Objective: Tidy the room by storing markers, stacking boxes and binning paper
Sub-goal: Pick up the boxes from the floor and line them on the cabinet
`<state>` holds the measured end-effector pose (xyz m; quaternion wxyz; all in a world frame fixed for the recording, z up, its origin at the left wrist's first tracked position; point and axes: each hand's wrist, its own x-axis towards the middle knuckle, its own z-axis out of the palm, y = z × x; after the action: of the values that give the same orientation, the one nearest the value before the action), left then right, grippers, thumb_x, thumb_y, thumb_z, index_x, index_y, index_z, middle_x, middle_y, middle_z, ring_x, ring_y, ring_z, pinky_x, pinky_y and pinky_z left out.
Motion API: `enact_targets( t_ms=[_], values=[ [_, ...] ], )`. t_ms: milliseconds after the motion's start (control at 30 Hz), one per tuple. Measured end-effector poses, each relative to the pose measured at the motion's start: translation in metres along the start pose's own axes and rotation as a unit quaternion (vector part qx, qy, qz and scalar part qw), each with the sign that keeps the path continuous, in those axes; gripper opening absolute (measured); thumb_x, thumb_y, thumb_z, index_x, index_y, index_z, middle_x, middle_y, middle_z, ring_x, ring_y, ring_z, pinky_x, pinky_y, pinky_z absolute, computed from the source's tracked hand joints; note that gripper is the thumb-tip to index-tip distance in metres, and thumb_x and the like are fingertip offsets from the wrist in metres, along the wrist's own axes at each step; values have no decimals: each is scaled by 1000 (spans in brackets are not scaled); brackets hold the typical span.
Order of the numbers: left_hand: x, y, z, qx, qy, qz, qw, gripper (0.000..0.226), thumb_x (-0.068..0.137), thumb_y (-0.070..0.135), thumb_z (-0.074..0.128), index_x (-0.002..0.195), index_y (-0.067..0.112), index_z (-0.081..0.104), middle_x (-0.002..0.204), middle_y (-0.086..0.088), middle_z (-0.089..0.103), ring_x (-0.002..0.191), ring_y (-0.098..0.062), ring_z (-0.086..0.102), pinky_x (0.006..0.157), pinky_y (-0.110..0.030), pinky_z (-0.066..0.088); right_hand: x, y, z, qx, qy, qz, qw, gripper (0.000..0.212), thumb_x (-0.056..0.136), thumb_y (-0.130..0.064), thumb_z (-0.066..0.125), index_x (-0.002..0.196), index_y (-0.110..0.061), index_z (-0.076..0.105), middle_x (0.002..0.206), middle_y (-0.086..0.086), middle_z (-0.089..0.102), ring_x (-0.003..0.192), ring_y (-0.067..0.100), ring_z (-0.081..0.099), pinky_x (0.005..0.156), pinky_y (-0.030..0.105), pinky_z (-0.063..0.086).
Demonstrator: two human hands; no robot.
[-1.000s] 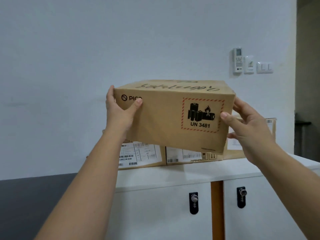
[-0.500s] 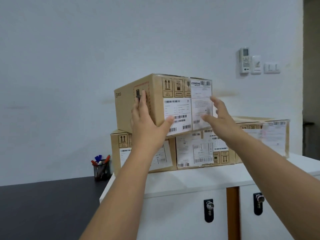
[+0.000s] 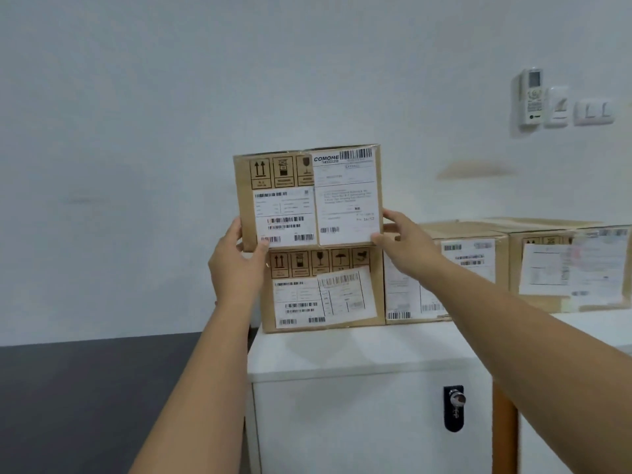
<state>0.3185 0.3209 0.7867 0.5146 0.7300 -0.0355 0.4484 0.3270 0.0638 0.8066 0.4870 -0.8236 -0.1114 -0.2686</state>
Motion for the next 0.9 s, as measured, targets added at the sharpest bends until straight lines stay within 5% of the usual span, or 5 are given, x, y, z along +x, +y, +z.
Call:
enact_targets(
  t_ms=[200,433,633,767,900],
  values=[
    [17,-22,12,22,-19,-23,999,41,92,14,64,129,32,62,109,15,71,100,-2,64,86,-14,46,27,13,22,-141,63,45,987,44,96,-33,48,139,-37,42,123,-8,64,125,24,43,100,46,41],
    [35,-27,23,12,-7,-35,999,35,88,14,68,122,22,67,105,9,72,91,-1,66,77,-8,44,57,30,29,-104,107,58,987,44,88,-32,54,129,-46,50,120,5,61,84,21,64,80,39,58],
    [18,-16,26,1,15,-30,999,31,89,16,59,118,23,66,109,13,65,92,-4,63,71,-6,43,15,23,25,-182,77,0,980,55,93,-32,48,146,-31,33,147,2,40,135,29,32,108,47,29],
    [-24,6,52,-77,72,-30,994,42,84,20,59,126,24,58,133,4,44,117,-9,54,103,-25,46,-44,51,11,-201,77,-53,975,52,90,-24,51,140,-31,41,145,-1,39,133,25,30,105,39,28],
    [-98,37,86,-131,45,54,989,37,78,17,57,114,26,56,121,6,47,115,-9,48,102,-23,40,-106,94,-20,-226,97,-68,967,43,85,-16,53,128,-26,54,135,0,46,128,24,36,102,28,26]
  ],
)
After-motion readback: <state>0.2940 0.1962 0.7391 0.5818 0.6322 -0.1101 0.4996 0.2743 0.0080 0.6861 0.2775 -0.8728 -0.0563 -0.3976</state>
